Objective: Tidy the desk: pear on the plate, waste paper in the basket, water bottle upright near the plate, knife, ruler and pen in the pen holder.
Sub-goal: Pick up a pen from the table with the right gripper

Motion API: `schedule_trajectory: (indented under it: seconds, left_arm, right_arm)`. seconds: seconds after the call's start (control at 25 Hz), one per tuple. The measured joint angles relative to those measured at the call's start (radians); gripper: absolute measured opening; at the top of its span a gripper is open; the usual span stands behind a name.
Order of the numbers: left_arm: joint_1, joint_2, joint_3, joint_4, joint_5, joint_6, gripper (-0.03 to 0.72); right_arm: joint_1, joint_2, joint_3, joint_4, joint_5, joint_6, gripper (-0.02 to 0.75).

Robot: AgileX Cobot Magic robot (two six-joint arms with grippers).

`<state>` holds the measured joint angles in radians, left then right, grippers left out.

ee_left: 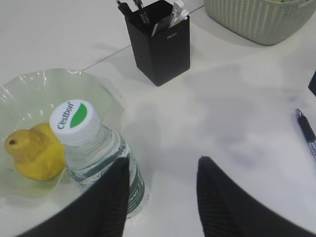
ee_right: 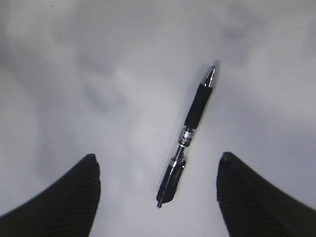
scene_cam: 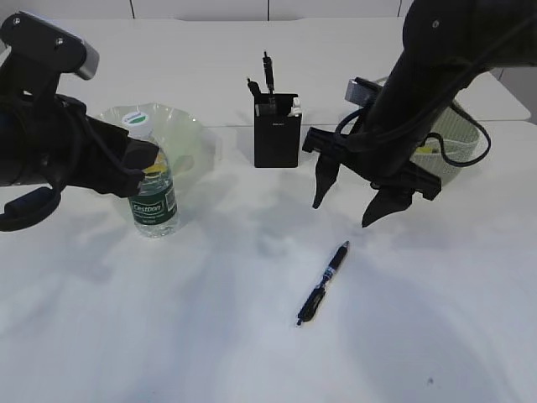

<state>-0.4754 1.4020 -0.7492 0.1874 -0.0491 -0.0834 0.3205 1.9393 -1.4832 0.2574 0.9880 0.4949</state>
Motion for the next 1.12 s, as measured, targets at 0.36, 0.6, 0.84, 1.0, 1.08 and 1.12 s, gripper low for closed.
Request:
schedule_trajectory:
  seconds: [0.36,0.6,0.84,1.0,1.08,1.12]
  left_arm:
    - [0.0,0.0,0.0,0.0,0.002,0.0,0.316]
    - [0.0,0.0,0.0,0.0,0.002,0.0,0.316]
    - [0.0,0.0,0.0,0.0,0.002,0.0,0.316]
    - [0.0,0.0,0.0,0.002,0.002,0.0,0.316]
    - [0.0,0.0,0.0,0.002,0.002,0.0,0.316]
    - [0.0,0.0,0.0,0.002,0.002,0.0,0.316]
  right_arm:
    - [0.0,0.056,0.0,0.03,-0.002,0.034,0.411]
    - [0.0,0.099,0.0,0.027,-0.012,0.038,0.408]
    - [0.0,0.123,0.0,0.026,-0.042,0.054,0.408]
    - [0.0,0.143,0.0,0.026,-0.047,0.061,0.407]
    - [0.0,0.152,0.0,0.026,-0.049,0.064,0.407]
    - [0.0,0.157,0.0,0.026,-0.049,0.067,0.407]
